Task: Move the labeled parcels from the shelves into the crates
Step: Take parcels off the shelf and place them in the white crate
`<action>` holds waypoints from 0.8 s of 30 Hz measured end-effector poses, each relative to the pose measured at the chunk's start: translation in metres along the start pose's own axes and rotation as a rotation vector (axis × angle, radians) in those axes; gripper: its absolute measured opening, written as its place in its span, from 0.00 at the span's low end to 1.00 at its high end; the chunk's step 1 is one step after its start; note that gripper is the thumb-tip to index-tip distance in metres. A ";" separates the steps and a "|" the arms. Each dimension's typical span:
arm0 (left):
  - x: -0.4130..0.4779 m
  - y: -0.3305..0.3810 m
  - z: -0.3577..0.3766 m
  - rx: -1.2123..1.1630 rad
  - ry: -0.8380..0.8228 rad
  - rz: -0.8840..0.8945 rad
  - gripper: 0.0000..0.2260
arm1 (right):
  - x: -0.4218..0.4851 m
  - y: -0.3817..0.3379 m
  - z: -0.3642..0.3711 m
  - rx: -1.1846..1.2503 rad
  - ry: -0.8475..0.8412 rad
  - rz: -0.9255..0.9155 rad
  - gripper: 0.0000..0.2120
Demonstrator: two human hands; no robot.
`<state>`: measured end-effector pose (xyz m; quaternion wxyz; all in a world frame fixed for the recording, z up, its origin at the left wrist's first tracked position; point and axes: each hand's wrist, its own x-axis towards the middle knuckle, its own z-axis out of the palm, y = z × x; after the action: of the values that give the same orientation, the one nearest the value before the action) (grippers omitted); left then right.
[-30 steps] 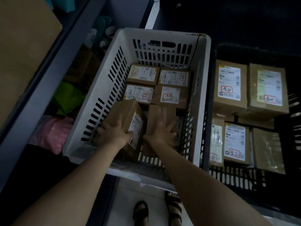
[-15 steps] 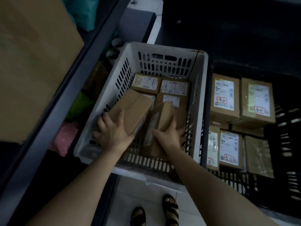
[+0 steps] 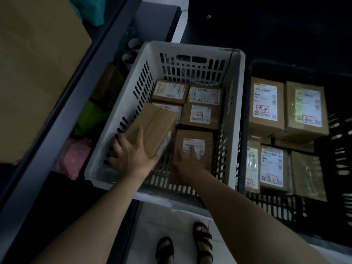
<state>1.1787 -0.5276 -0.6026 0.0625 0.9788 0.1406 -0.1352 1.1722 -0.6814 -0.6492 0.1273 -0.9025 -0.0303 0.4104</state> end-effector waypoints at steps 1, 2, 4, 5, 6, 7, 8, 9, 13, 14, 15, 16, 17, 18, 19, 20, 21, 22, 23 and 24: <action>-0.001 0.000 0.003 -0.008 -0.022 -0.006 0.43 | 0.004 0.000 0.000 -0.054 -0.068 0.013 0.27; 0.000 0.001 0.004 -0.027 -0.060 -0.025 0.43 | 0.007 -0.001 -0.001 -0.077 -0.106 0.022 0.27; 0.007 0.002 0.013 -0.127 -0.162 -0.108 0.42 | 0.006 -0.004 -0.003 -0.057 -0.122 0.044 0.27; 0.013 0.001 0.017 -0.208 -0.210 -0.150 0.41 | 0.007 -0.004 -0.004 -0.042 -0.107 0.057 0.27; 0.019 0.000 0.021 -0.316 -0.263 -0.177 0.39 | 0.008 -0.002 -0.004 -0.020 -0.087 0.080 0.28; 0.024 -0.001 0.025 -0.430 -0.318 -0.184 0.34 | 0.008 0.000 -0.006 0.005 -0.055 0.099 0.30; 0.029 -0.002 0.030 -0.516 -0.360 -0.169 0.28 | 0.009 0.003 -0.007 0.025 -0.015 0.117 0.33; 0.032 -0.002 0.034 -0.542 -0.396 -0.151 0.24 | 0.010 0.006 -0.009 0.044 0.031 0.134 0.36; 0.042 0.005 0.044 -0.475 -0.394 -0.132 0.28 | 0.017 0.009 -0.014 0.057 0.039 0.178 0.34; 0.044 0.007 0.045 -0.483 -0.388 -0.125 0.28 | 0.019 0.007 -0.011 0.038 0.008 0.184 0.33; 0.048 0.007 0.046 -0.466 -0.379 -0.110 0.27 | 0.020 0.006 -0.008 0.019 -0.016 0.188 0.34; 0.053 0.006 0.045 -0.451 -0.386 -0.093 0.27 | 0.022 0.006 -0.005 0.002 -0.027 0.188 0.35; 0.058 0.004 0.043 -0.456 -0.407 -0.087 0.25 | 0.023 0.006 -0.003 -0.013 -0.032 0.189 0.36; 0.064 0.000 0.043 -0.500 -0.406 -0.081 0.23 | 0.023 0.007 -0.001 -0.024 -0.030 0.188 0.36; 0.066 -0.006 0.042 -0.547 -0.407 -0.083 0.19 | 0.021 0.007 -0.001 -0.027 -0.033 0.187 0.36; 0.066 -0.013 0.040 -0.575 -0.391 -0.095 0.16 | 0.021 0.006 -0.002 -0.027 -0.039 0.185 0.37; 0.065 -0.022 0.042 -0.562 -0.357 -0.116 0.14 | 0.020 0.006 -0.003 -0.026 -0.047 0.189 0.38; 0.065 -0.030 0.046 -0.520 -0.334 -0.138 0.12 | 0.019 0.005 -0.004 -0.022 -0.053 0.198 0.38; 0.064 -0.036 0.049 -0.474 -0.319 -0.136 0.13 | 0.020 0.004 -0.004 -0.020 -0.051 0.204 0.38; 0.064 -0.037 0.052 -0.446 -0.309 -0.096 0.17 | 0.020 0.002 -0.004 -0.023 -0.048 0.207 0.37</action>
<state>1.2144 -0.4842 -0.6733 0.2908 0.9008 0.2020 -0.2513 1.1882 -0.6809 -0.6622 0.0729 -0.8920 0.0554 0.4426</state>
